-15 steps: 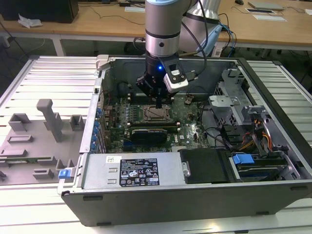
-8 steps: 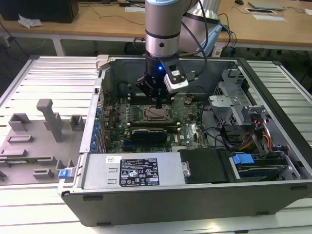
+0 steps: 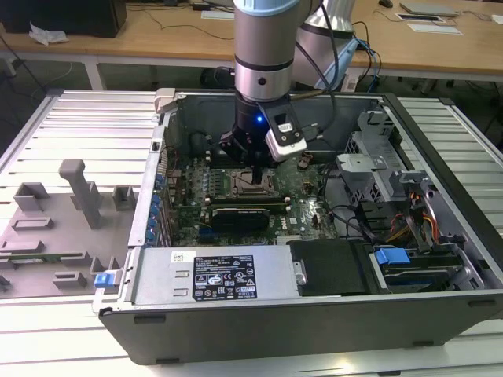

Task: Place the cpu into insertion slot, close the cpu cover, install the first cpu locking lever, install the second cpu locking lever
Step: 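Install the second cpu locking lever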

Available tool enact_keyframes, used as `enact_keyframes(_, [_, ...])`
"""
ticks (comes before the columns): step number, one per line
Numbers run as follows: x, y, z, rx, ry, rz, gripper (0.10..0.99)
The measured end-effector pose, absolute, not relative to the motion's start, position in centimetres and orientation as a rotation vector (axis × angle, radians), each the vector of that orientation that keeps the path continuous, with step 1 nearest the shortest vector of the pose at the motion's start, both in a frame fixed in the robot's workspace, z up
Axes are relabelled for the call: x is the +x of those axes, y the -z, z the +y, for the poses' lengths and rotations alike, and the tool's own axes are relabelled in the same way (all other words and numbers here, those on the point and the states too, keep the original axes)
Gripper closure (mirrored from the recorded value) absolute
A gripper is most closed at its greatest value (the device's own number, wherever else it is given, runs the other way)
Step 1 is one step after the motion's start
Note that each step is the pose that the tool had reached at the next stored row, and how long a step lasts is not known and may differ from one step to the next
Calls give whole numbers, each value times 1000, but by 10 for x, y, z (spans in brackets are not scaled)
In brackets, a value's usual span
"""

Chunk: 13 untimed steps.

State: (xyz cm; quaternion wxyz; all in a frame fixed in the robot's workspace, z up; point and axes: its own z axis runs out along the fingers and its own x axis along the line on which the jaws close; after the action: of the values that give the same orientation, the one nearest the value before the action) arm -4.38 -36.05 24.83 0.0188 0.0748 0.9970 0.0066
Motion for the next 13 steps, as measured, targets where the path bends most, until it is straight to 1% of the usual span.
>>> enact_keyframes(13, [-53,-242,-363,233,-25,3095,980])
